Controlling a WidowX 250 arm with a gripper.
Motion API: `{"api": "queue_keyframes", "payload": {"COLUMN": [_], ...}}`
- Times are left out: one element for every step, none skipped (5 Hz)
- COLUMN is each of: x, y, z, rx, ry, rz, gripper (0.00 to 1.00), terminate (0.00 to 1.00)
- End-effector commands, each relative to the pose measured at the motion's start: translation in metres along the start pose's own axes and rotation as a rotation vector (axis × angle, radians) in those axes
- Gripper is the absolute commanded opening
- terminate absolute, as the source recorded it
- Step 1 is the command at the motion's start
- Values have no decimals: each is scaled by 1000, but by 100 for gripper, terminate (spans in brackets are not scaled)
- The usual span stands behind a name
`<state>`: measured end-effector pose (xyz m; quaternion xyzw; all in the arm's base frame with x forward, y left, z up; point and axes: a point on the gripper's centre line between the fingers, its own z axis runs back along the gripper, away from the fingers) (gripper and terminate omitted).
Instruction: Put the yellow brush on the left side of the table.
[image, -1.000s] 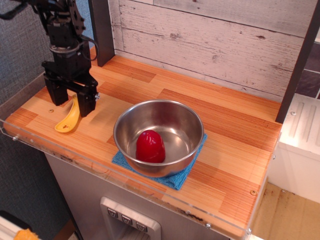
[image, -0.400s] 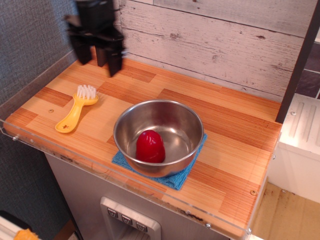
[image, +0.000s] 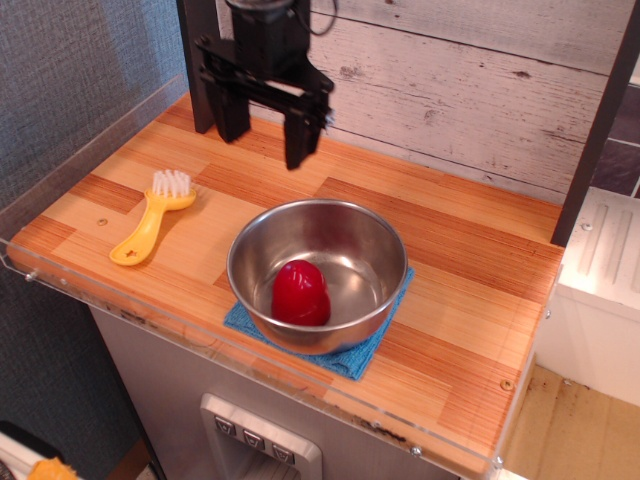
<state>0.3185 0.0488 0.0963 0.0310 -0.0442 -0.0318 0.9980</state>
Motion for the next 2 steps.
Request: {"api": "queue_keyframes", "payload": {"x": [-6,-6], "y": [-3,-3], "z": [18,18], "rx": [-31,-31], "ry": [-52,-52], "rz": [38,38], "gripper": [100,100], "terminate": [0,100]}}
